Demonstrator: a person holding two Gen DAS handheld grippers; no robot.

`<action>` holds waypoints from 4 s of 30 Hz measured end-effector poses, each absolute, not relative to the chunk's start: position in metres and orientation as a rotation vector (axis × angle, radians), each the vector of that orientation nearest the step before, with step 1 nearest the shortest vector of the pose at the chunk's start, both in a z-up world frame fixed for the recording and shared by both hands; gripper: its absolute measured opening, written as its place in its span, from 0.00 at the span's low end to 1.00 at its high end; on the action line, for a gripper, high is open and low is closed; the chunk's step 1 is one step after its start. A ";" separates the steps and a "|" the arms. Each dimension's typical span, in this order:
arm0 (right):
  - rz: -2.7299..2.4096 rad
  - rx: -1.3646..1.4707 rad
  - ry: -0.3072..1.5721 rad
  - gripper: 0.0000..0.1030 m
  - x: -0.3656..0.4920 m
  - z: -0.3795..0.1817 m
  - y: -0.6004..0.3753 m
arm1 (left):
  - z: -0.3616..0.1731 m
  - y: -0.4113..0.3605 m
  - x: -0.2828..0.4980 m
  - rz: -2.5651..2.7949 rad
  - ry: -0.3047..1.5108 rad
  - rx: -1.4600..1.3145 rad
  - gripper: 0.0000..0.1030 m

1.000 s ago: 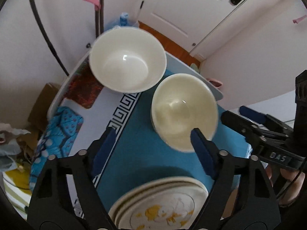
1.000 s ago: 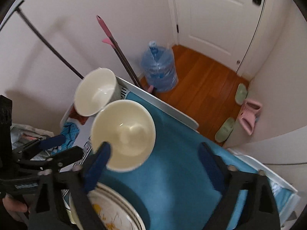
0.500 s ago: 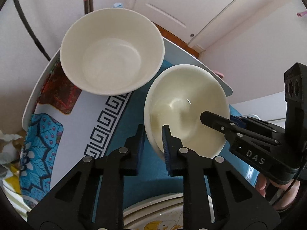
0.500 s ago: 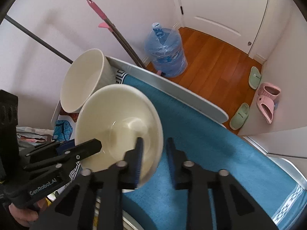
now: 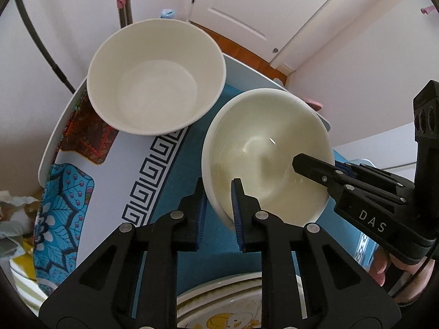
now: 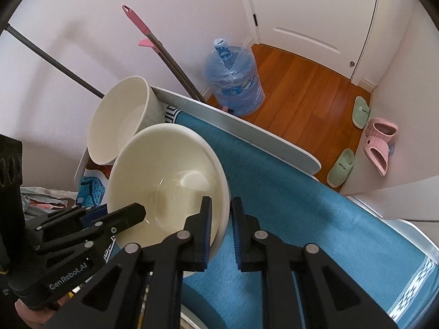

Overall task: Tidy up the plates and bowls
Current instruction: 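Carry the cream bowl and lower it into the beige basin, then open both grippers and withdraw from the bowl, then reach to the smaller cream bowl and grasp its rim with both grippers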

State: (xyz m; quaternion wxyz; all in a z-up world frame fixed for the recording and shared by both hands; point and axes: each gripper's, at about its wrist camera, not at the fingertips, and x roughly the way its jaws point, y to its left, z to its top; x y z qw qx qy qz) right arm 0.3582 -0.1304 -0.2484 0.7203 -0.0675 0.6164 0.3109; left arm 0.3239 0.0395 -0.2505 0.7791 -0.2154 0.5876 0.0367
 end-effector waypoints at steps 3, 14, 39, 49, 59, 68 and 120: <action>0.681 -0.141 1.347 0.13 0.355 -0.240 -0.135 | -0.241 0.036 0.322 0.068 1.260 -0.455 0.15; 0.589 -0.068 1.249 0.13 0.324 -0.169 -0.192 | -0.170 -0.005 0.307 -0.079 1.173 -0.344 0.15; 0.296 0.064 1.200 0.13 0.158 -0.137 -0.456 | -0.156 -0.265 0.180 -0.401 1.238 -0.177 0.15; 0.291 0.101 1.287 0.13 0.151 -0.192 -0.489 | -0.205 -0.294 0.179 -0.381 1.342 -0.098 0.15; 0.311 0.003 1.345 0.13 0.155 -0.219 -0.484 | -0.233 -0.301 0.189 -0.346 1.410 -0.057 0.15; 0.336 -0.049 1.373 0.13 0.156 -0.225 -0.480 | -0.237 -0.305 0.189 -0.314 1.425 -0.021 0.15; 0.867 -0.236 0.973 0.96 0.275 -0.072 -0.238 | -0.080 0.004 0.192 0.322 0.915 -0.421 1.00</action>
